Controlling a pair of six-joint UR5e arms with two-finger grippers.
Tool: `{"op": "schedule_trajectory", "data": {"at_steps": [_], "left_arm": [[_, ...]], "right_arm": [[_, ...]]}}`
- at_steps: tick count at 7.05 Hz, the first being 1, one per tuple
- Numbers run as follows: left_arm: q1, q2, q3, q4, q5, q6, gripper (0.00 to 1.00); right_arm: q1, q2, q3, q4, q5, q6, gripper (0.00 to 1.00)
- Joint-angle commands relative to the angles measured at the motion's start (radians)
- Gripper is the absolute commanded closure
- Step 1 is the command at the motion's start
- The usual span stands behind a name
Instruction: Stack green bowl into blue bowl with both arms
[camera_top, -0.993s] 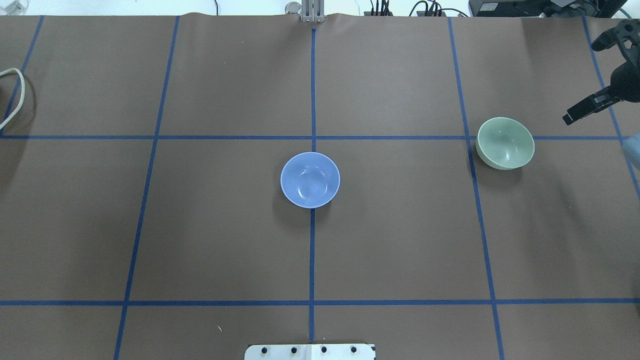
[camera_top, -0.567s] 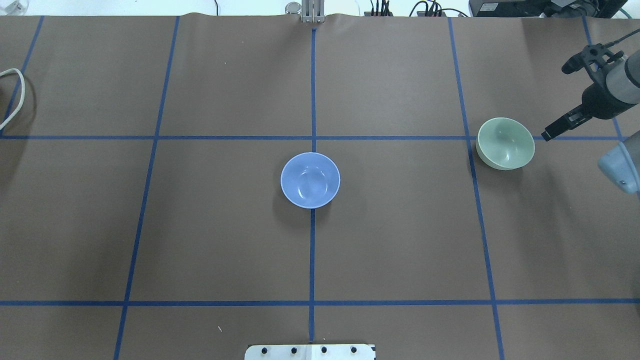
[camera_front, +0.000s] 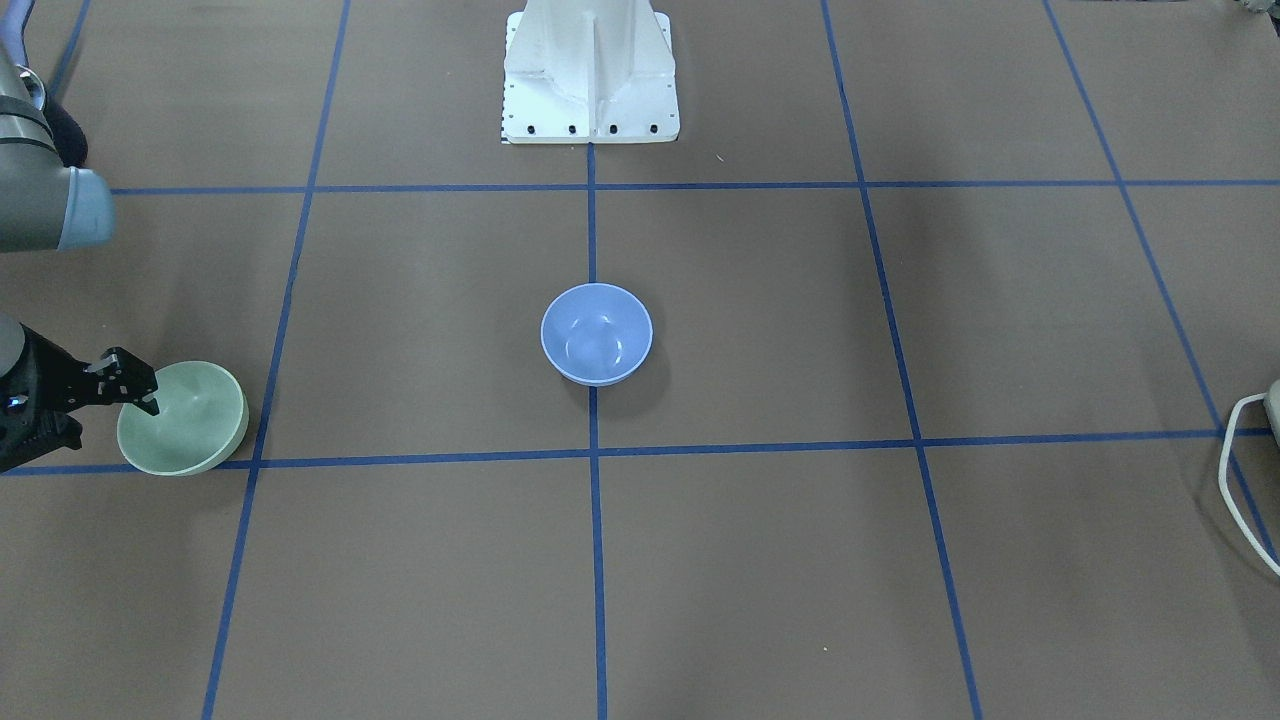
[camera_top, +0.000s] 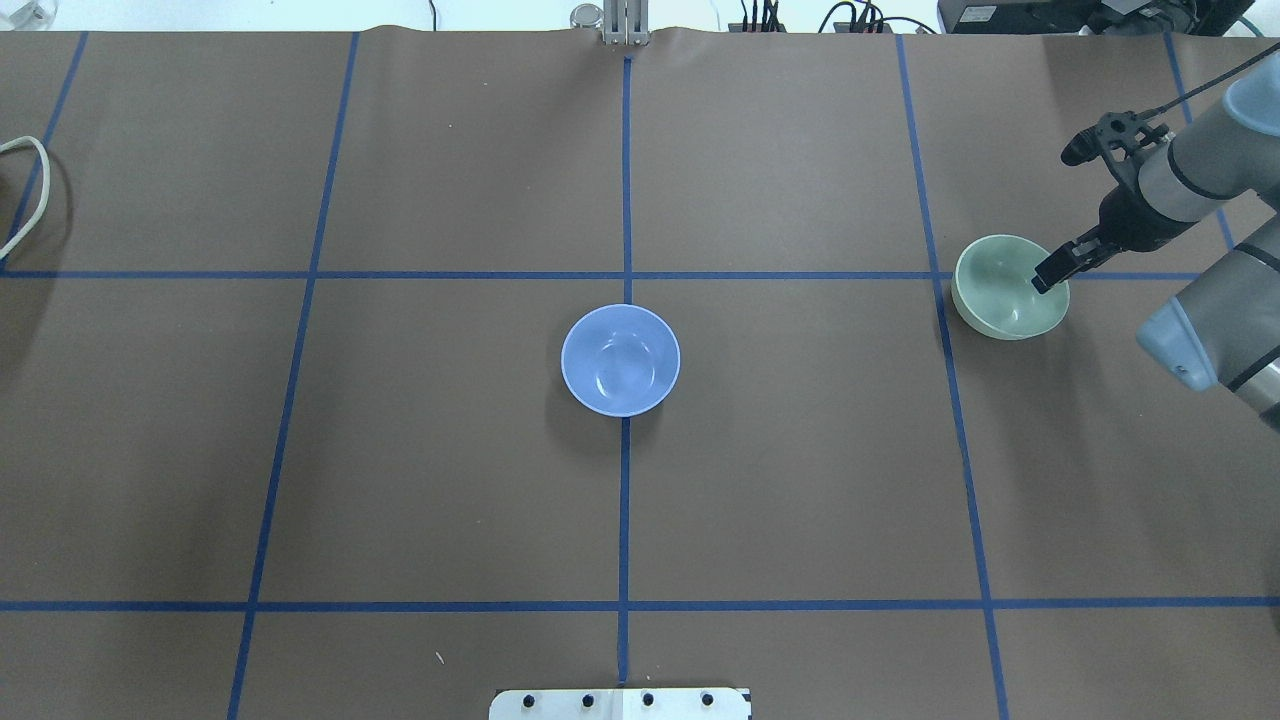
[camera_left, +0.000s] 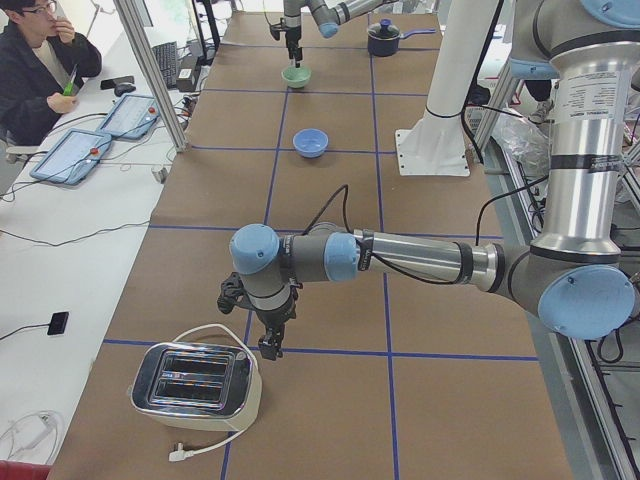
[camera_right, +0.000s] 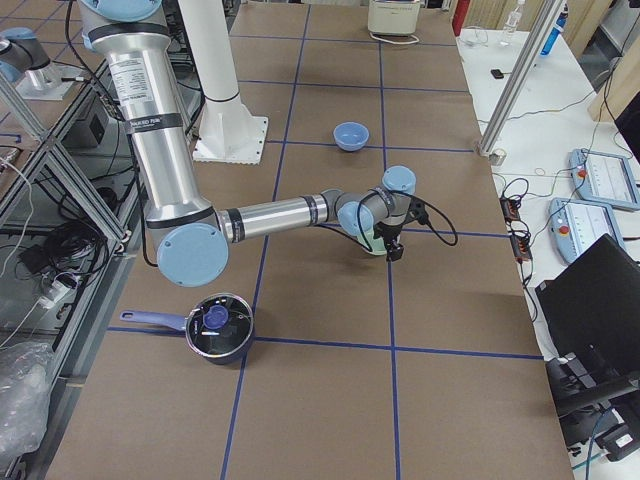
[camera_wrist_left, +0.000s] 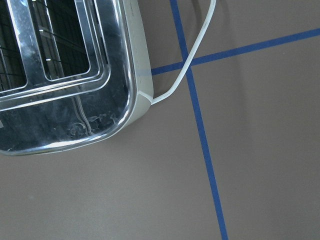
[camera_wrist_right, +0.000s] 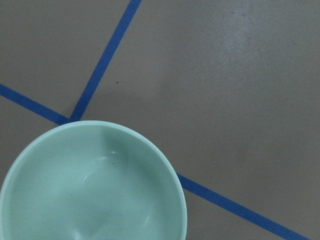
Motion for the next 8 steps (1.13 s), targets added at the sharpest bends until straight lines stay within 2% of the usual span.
{"op": "schedule_trajectory", "data": {"at_steps": [1, 2, 5, 7, 8], "left_arm": [[0.0, 0.0, 0.0, 0.0, -0.001, -0.001, 0.01], [0.0, 0.0, 0.0, 0.0, -0.001, -0.001, 0.01], [0.0, 0.008, 0.001, 0.0, -0.001, -0.004, 0.01], [0.0, 0.014, 0.001, 0.0, -0.001, -0.007, 0.01], [0.0, 0.014, 0.0, 0.0, -0.001, -0.008, 0.01]], "right_arm": [[-0.01, 0.003, -0.02, 0.0, 0.003, 0.004, 0.59], [-0.01, 0.003, -0.018, 0.0, 0.006, 0.006, 1.0], [-0.007, 0.009, 0.001, 0.0, 0.027, 0.106, 1.0], [0.033, 0.064, 0.026, 0.0, 0.113, 0.23, 1.0], [0.036, 0.096, 0.079, 0.0, 0.131, 0.369, 1.0]]}}
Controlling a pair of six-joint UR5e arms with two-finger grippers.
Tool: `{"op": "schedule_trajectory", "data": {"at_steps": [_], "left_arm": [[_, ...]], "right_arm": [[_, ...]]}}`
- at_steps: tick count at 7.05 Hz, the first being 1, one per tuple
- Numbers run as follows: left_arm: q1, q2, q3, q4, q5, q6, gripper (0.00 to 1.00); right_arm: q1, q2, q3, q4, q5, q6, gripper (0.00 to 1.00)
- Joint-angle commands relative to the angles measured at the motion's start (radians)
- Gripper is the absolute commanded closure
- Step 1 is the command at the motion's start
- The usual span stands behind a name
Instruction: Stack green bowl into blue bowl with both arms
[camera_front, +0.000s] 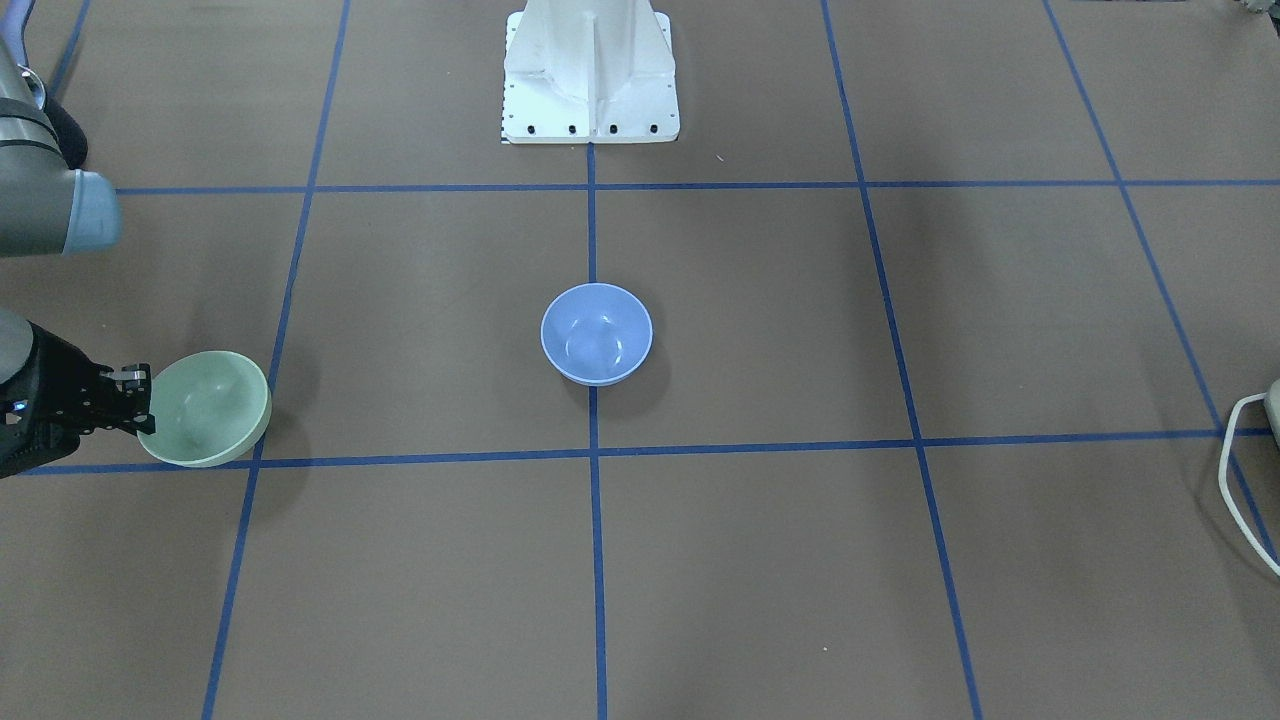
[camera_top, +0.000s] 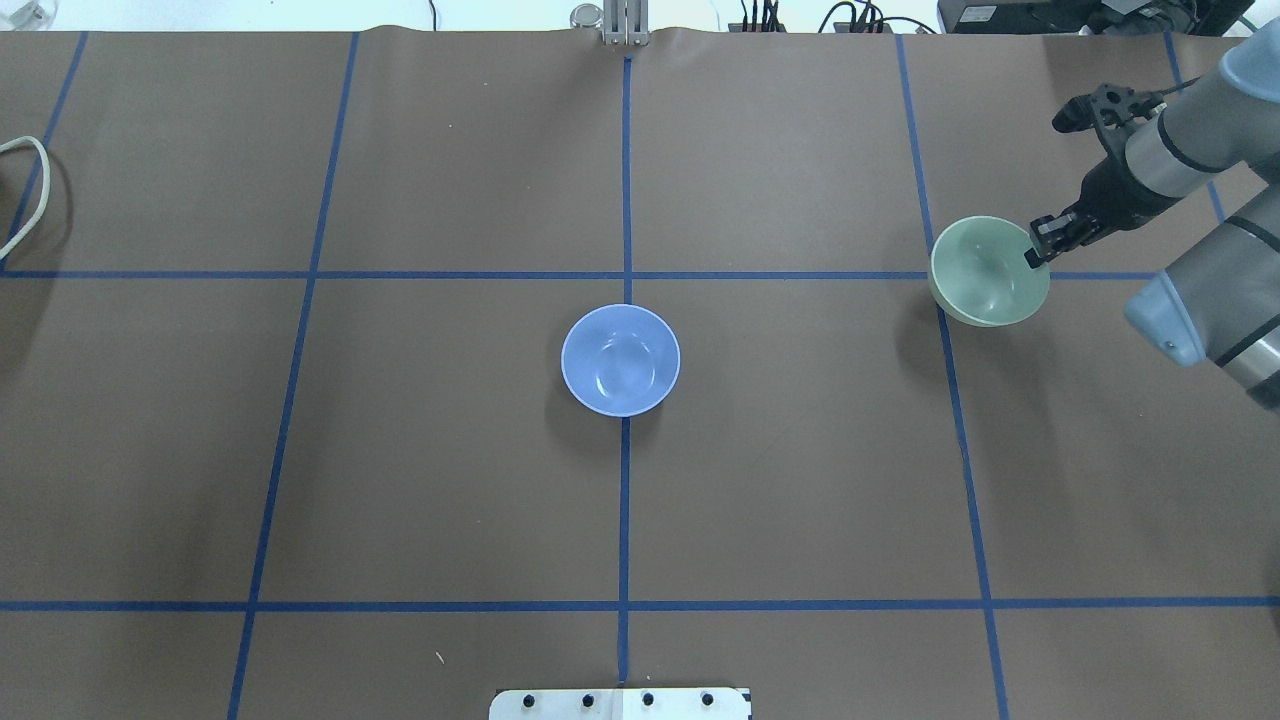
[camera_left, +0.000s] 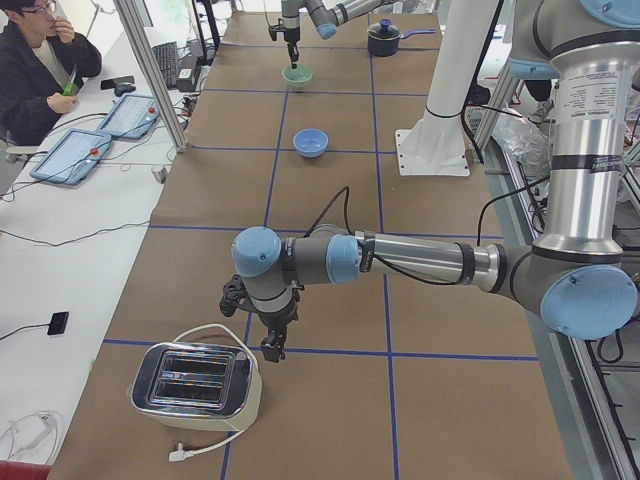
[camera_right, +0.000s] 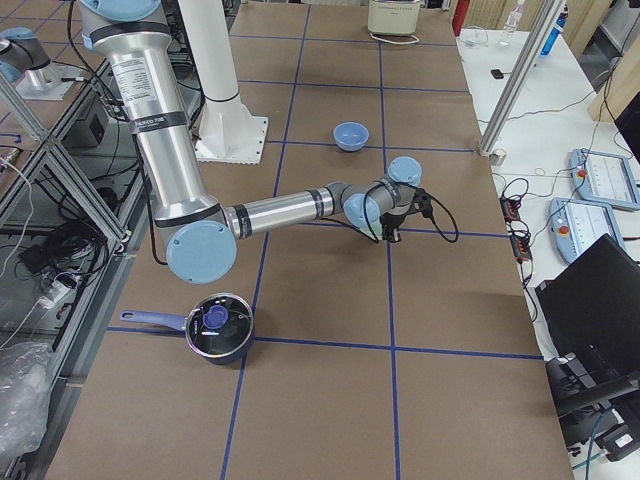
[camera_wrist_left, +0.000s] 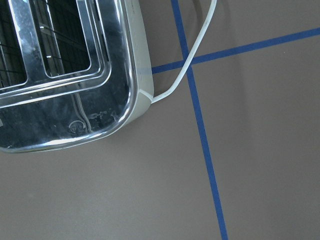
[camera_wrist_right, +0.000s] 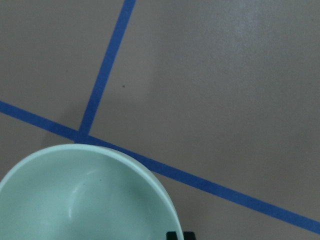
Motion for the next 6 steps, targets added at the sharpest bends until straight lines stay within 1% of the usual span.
{"op": "schedule_trajectory", "data": {"at_steps": [1, 2, 3, 4, 5, 6], "left_arm": [[0.002, 0.0, -0.003, -0.001, 0.0, -0.035, 0.01], [0.002, 0.0, -0.007, -0.011, -0.001, -0.083, 0.01], [0.002, 0.002, -0.003, -0.023, -0.026, -0.1, 0.01], [0.002, 0.011, -0.004, -0.023, -0.034, -0.1, 0.01], [0.002, 0.011, -0.004, -0.025, -0.034, -0.1, 0.01], [0.002, 0.011, -0.004, -0.025, -0.034, -0.1, 0.01]], "right_arm": [[-0.008, 0.097, 0.086, 0.001, 0.038, 0.317, 1.0], [-0.07, 0.152, 0.125, -0.003, 0.024, 0.48, 1.0], [-0.141, 0.227, 0.133, -0.005, -0.009, 0.617, 1.0], [-0.24, 0.281, 0.165, -0.014, -0.13, 0.743, 1.0], [-0.32, 0.311, 0.172, -0.021, -0.219, 0.823, 1.0], [-0.389, 0.364, 0.17, -0.105, -0.287, 0.845, 1.0]]}}
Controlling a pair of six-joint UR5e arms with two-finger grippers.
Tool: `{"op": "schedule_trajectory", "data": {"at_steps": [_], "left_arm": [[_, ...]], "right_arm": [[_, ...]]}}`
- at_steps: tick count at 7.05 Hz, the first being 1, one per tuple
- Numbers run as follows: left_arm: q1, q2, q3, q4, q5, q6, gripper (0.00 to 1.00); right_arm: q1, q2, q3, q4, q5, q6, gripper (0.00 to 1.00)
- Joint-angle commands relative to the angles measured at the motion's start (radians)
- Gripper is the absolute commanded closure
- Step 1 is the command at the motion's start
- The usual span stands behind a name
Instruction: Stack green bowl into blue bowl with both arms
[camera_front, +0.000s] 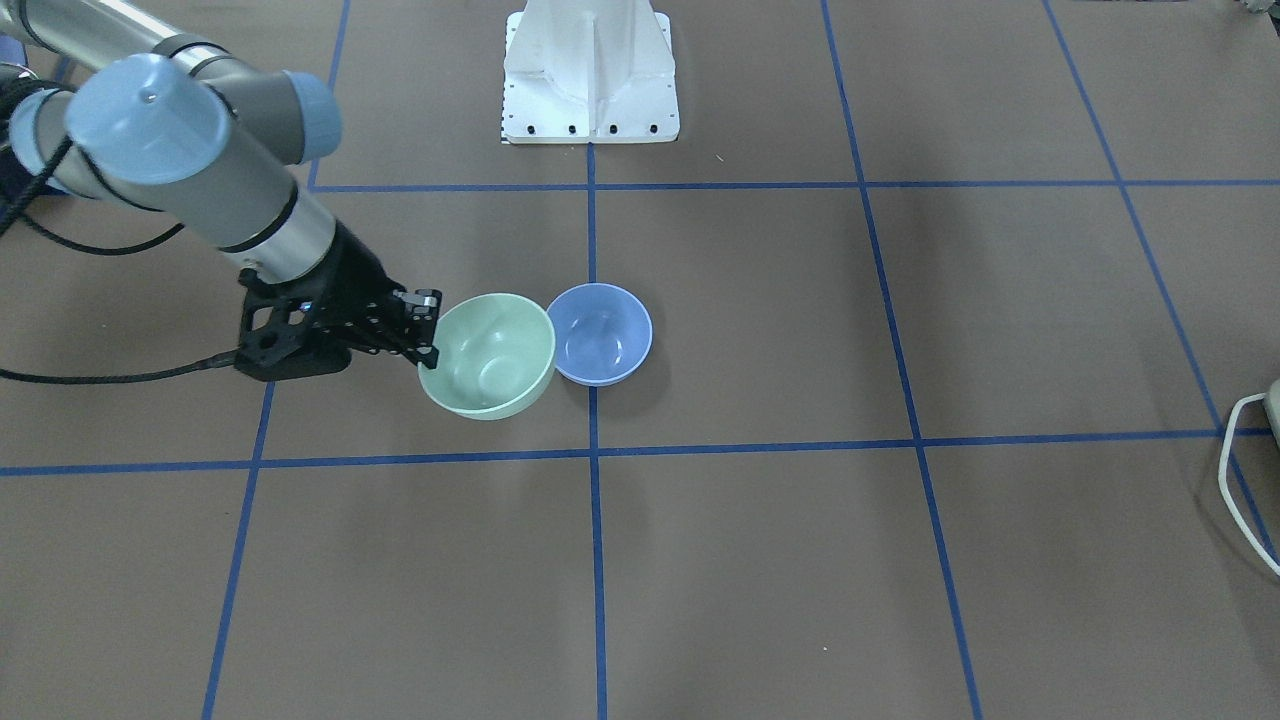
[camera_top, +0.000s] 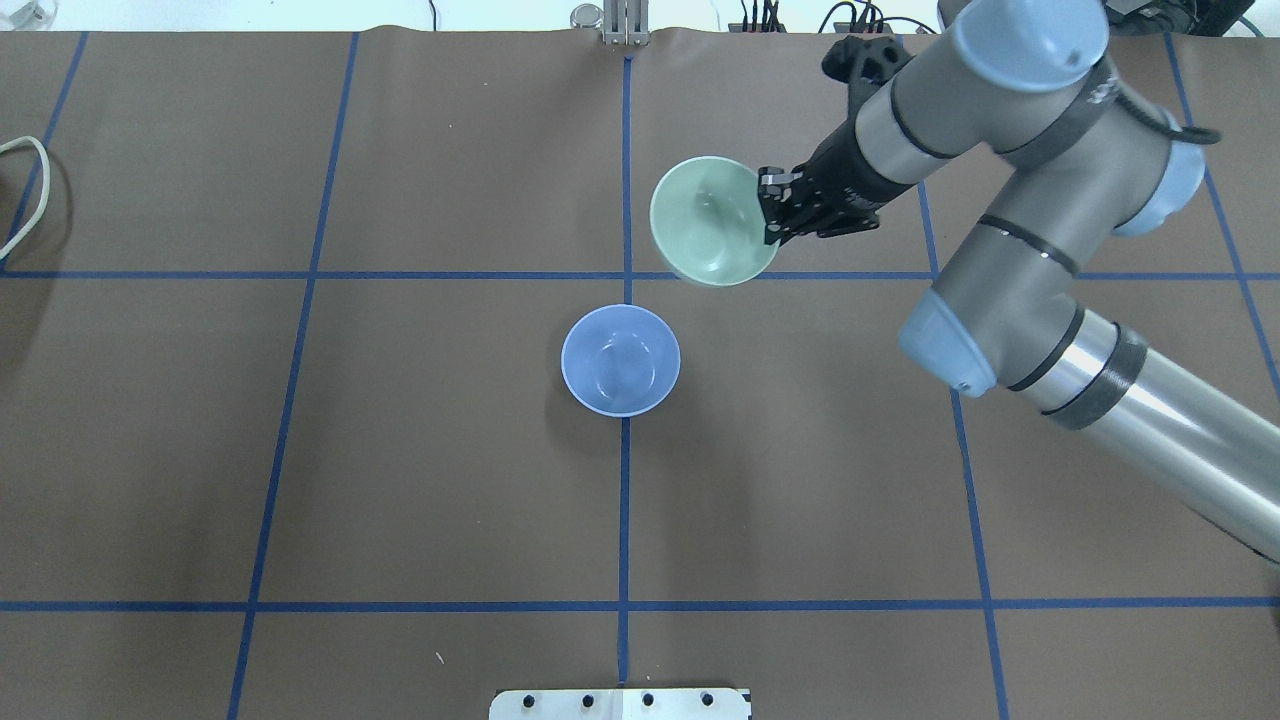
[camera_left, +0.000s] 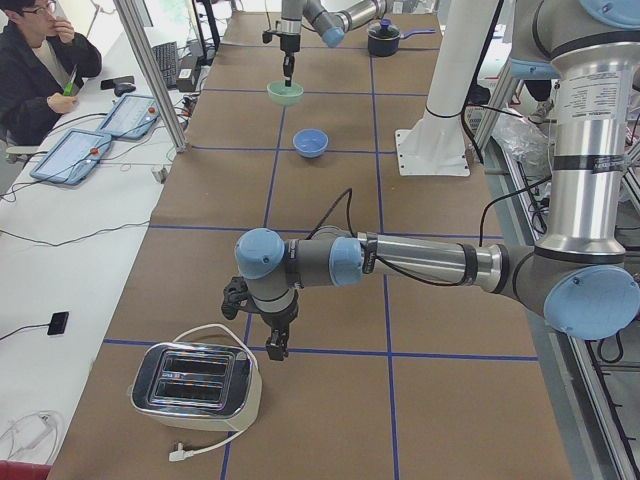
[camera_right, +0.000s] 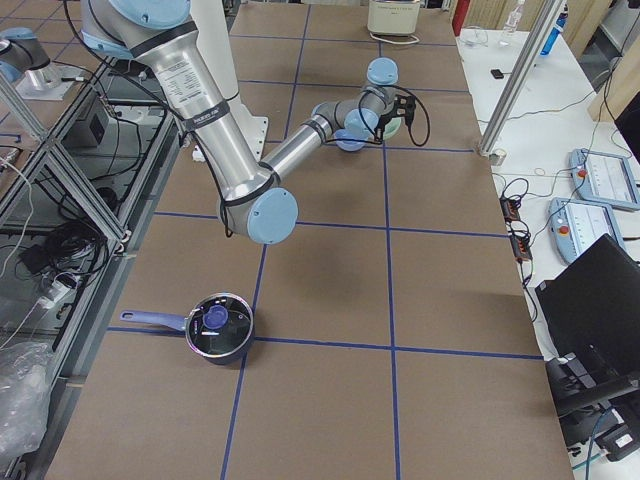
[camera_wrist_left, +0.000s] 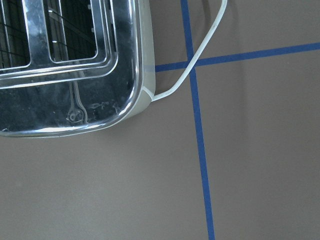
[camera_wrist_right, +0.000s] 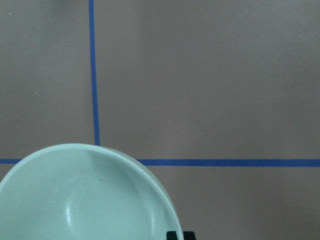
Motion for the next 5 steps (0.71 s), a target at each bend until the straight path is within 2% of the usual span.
{"op": "schedule_trajectory", "data": {"at_steps": [1, 2, 5], "left_arm": [[0.0, 0.001, -0.002, -0.001, -0.002, -0.001, 0.01], [0.0, 0.001, 0.0, -0.001, -0.002, -0.001, 0.01], [0.0, 0.001, -0.003, -0.001, -0.002, -0.003, 0.01]], "right_arm": [[-0.164, 0.11, 0.004, -0.183, -0.177, 0.067, 1.0], [-0.212, 0.109, -0.007, -0.19, -0.23, 0.067, 1.0], [-0.248, 0.087, -0.042, -0.189, -0.239, 0.056, 1.0]]}}
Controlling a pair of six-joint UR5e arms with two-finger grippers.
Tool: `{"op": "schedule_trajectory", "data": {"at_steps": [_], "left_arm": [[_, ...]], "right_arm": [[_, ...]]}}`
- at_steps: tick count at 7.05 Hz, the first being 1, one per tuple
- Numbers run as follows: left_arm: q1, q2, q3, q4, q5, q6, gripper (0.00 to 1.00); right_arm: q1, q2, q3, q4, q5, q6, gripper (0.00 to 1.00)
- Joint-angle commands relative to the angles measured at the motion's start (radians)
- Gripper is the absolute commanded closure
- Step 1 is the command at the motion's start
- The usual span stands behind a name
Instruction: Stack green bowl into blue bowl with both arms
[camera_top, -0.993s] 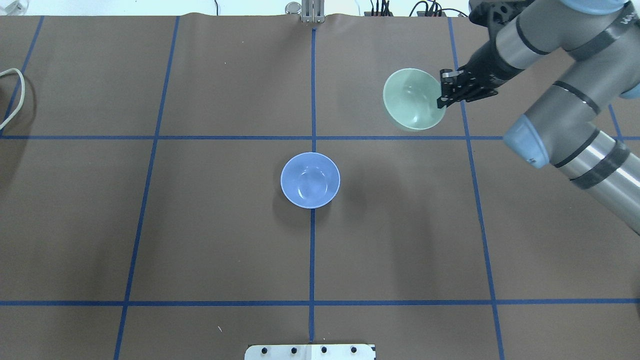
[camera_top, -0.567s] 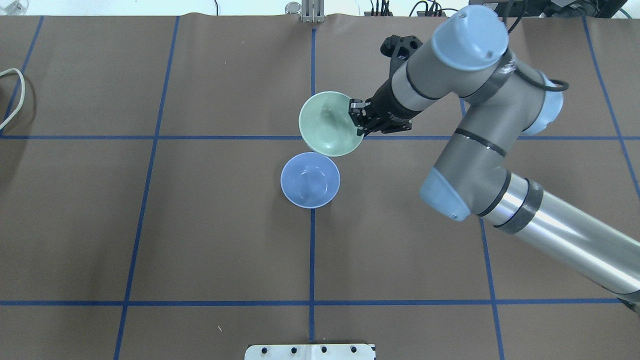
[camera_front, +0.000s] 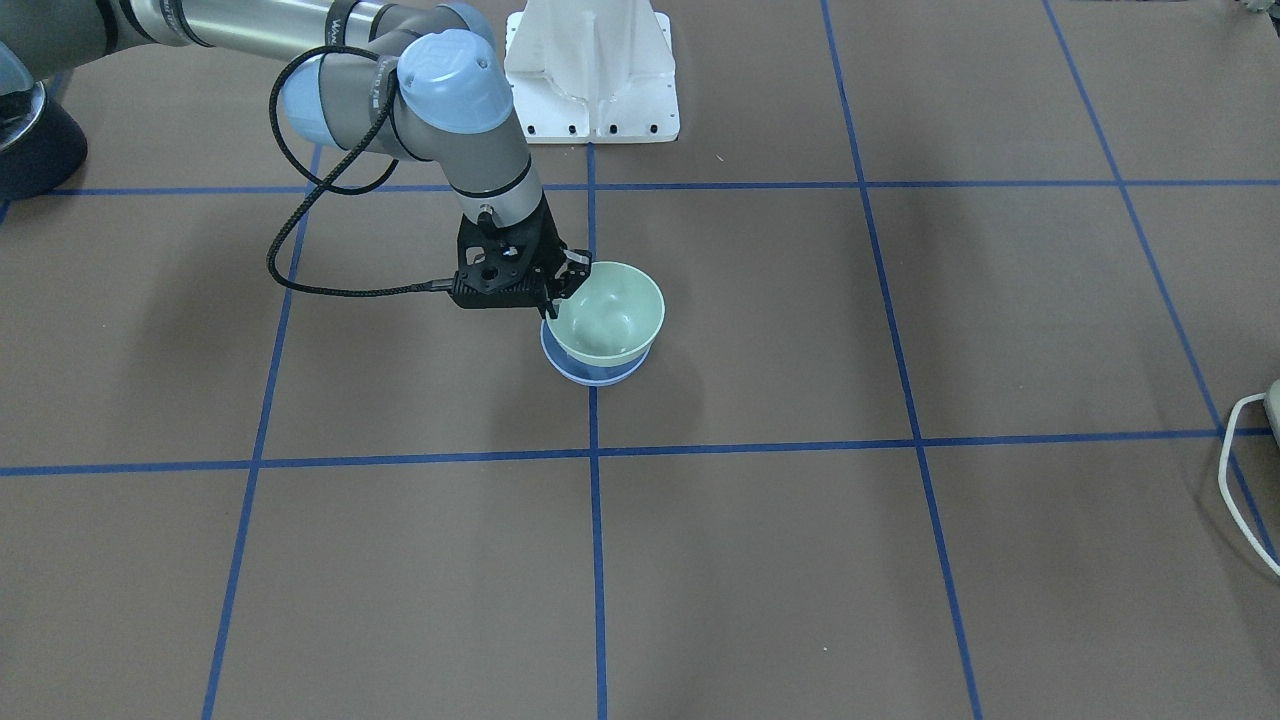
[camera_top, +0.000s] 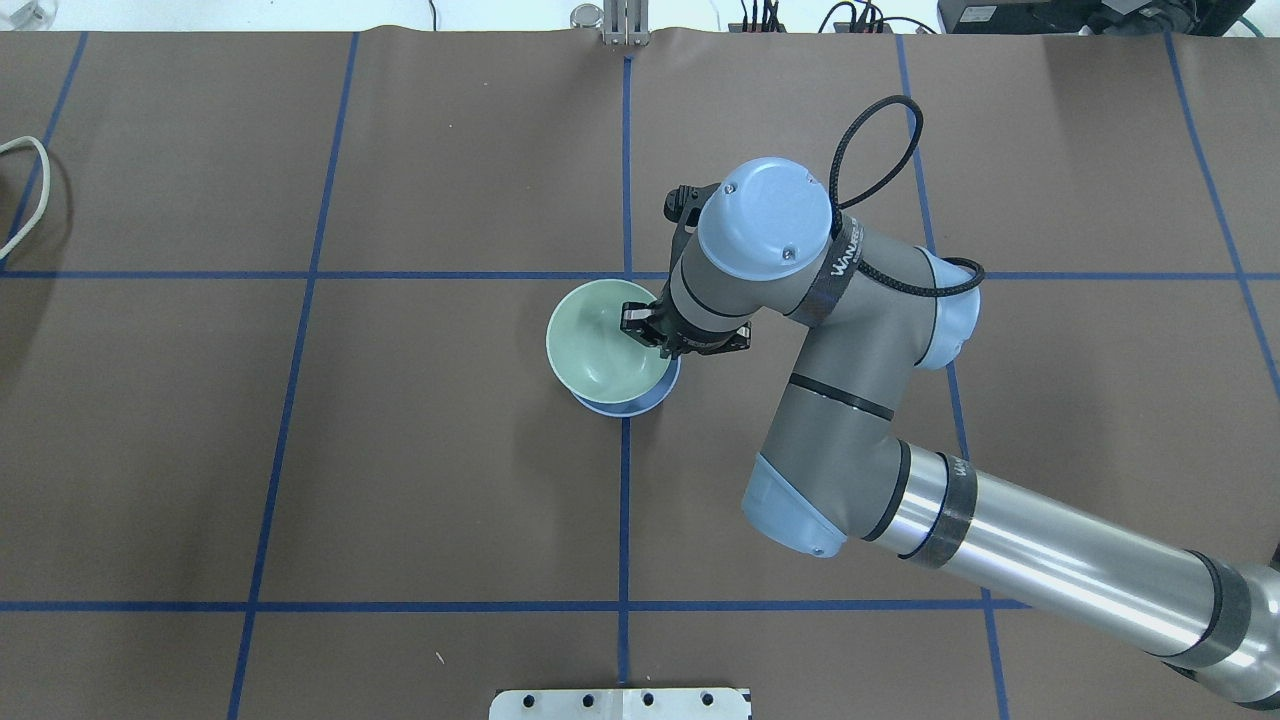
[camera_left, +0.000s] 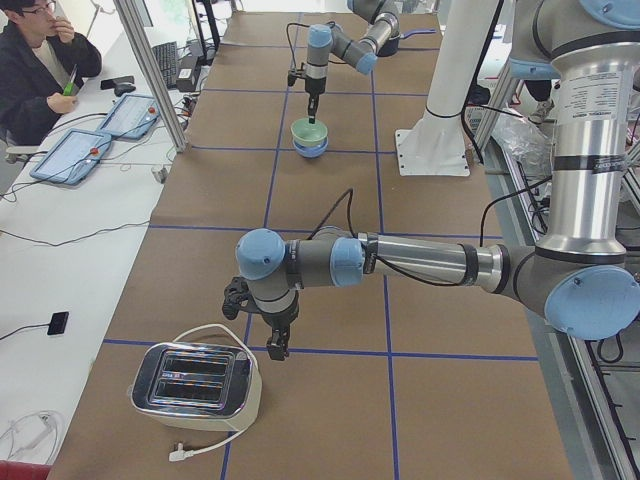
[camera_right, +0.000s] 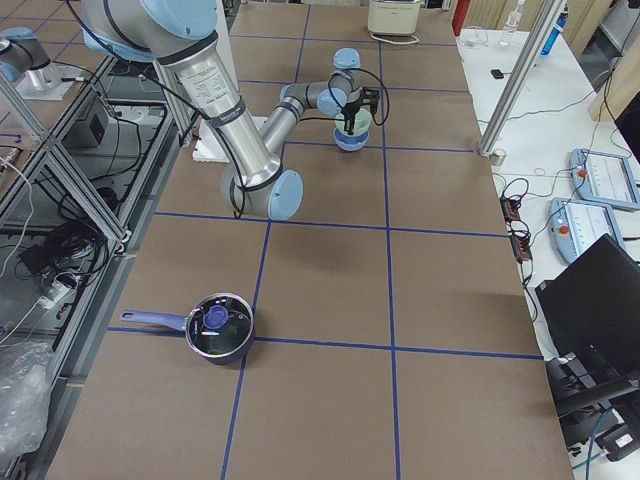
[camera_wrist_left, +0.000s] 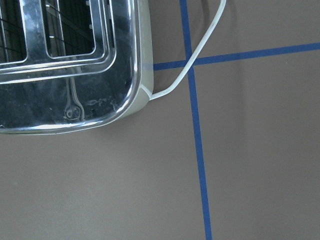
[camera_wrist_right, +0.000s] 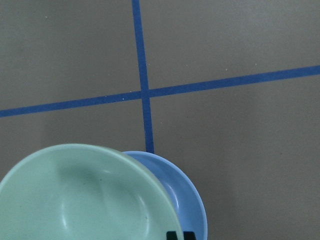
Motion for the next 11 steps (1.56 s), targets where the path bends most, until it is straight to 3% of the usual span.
{"op": "schedule_trajectory", "data": {"at_steps": [1, 11], "left_arm": [[0.0, 0.0, 0.0, 0.0, 0.0, 0.0, 0.01], [0.0, 0.0, 0.002, 0.0, 0.0, 0.0, 0.01]], "right_arm": [[-0.015, -0.011, -0.011, -0.002, -0.005, -0.007, 1.0], [-0.015, -0.006, -0.044, 0.007, -0.033, -0.011, 1.0]]}}
